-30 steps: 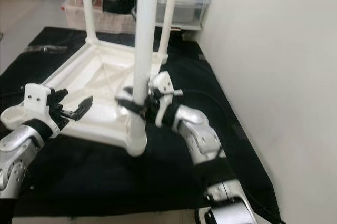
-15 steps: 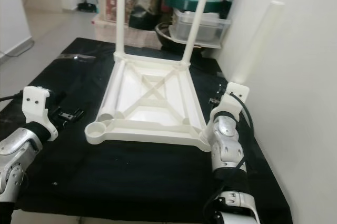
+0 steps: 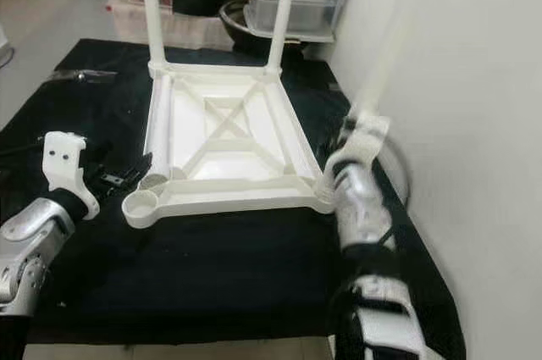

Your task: Building children table

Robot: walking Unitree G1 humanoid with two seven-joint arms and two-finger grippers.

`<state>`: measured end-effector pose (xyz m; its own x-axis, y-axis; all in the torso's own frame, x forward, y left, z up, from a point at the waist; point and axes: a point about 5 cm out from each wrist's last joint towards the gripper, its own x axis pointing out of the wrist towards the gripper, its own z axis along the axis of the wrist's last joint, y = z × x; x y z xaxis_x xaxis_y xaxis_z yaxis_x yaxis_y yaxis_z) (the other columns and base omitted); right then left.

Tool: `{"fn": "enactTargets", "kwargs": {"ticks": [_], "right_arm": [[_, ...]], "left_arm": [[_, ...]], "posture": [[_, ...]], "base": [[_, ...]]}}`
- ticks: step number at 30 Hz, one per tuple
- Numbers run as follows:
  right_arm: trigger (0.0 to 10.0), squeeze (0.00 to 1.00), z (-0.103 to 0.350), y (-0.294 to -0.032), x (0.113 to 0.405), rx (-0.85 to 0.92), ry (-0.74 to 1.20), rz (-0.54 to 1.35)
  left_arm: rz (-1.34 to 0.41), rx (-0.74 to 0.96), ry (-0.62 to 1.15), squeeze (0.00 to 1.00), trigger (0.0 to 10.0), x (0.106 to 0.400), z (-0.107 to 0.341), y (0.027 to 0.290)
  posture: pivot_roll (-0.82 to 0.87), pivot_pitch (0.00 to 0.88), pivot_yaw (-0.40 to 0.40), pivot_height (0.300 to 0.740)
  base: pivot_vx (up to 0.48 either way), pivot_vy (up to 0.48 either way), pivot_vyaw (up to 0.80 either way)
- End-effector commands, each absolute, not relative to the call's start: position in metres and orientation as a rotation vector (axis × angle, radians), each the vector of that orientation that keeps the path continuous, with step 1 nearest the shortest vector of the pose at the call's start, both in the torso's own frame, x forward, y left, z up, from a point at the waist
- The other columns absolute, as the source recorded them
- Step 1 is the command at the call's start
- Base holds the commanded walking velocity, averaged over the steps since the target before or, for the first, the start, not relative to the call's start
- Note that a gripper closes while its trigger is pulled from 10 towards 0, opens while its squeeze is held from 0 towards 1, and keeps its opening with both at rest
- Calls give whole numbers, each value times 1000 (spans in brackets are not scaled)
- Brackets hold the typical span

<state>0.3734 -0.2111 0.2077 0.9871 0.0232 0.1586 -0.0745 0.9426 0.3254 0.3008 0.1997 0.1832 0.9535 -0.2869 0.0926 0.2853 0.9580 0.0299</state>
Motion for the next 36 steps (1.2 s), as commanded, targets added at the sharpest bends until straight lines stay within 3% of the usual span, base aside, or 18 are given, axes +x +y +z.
{"fn": "enactTargets", "kwargs": {"ticks": [1,6,7,11,13,19,20,22,23,24,26,27,28,30,31,32,36], "right_arm": [[10000,0,218,-198,374,378,-187,255],[10000,0,229,-170,363,323,-198,692],[10000,0,229,-170,363,323,-198,692],[10000,0,218,-138,337,252,-162,1070],[10000,0,212,-127,325,223,-141,1185],[10000,0,196,-109,310,174,-97,1289],[9529,0,193,-107,314,172,-92,1238],[0,0,190,-110,329,144,-116,1074],[0,0,190,-110,329,144,-116,1074],[0,0,182,-122,352,89,-82,773],[0,0,182,-122,352,89,-82,773],[0,0,169,-147,366,45,12,416],[0,0,169,-147,366,45,12,416],[0,0,142,-201,366,21,193,-175],[0,0,142,-201,366,21,193,-175],[0,0,130,-223,358,10,265,-397],[0,0,115,-238,334,46,289,-562]], "left_arm": [[-295,20,-96,0,10000,300,181,198],[-299,22,-100,0,10000,300,182,196],[-299,22,-100,0,10000,300,182,196],[-300,22,-101,0,10000,299,182,196],[-299,23,-102,0,10000,298,182,196],[-298,25,-98,0,10000,297,182,197],[-298,26,-98,0,10000,297,182,197],[-299,26,-99,0,10000,298,182,197],[-299,26,-99,0,10000,298,182,197],[-302,25,-100,0,10000,299,182,196],[-302,25,-100,0,10000,299,182,196],[-305,24,-98,0,10000,299,182,196],[-305,24,-98,0,10000,299,182,196],[-306,24,-96,0,10000,298,181,196],[-306,24,-96,0,10000,298,181,196],[-306,24,-95,0,10000,298,180,195],[-306,22,-96,0,10000,298,180,196]], "posture": [[88,0,-130,740],[95,0,-135,740],[95,0,-135,740],[106,0,-144,740],[111,0,-146,740],[111,0,-144,740],[105,0,-141,740],[102,0,-139,740],[102,0,-139,740],[98,0,-137,740],[98,0,-137,740],[92,0,-133,740],[92,0,-133,740],[87,0,-134,740],[87,0,-134,740],[89,0,-135,740],[87,0,-127,740]], "base": [[0,0,0],[0,0,0],[0,0,0],[0,0,0],[0,0,0],[0,0,0],[0,0,0],[0,0,0],[0,0,0],[0,0,0],[0,0,0],[0,0,0],[0,0,0],[0,0,0],[0,0,0],[0,0,0],[0,0,0]]}}
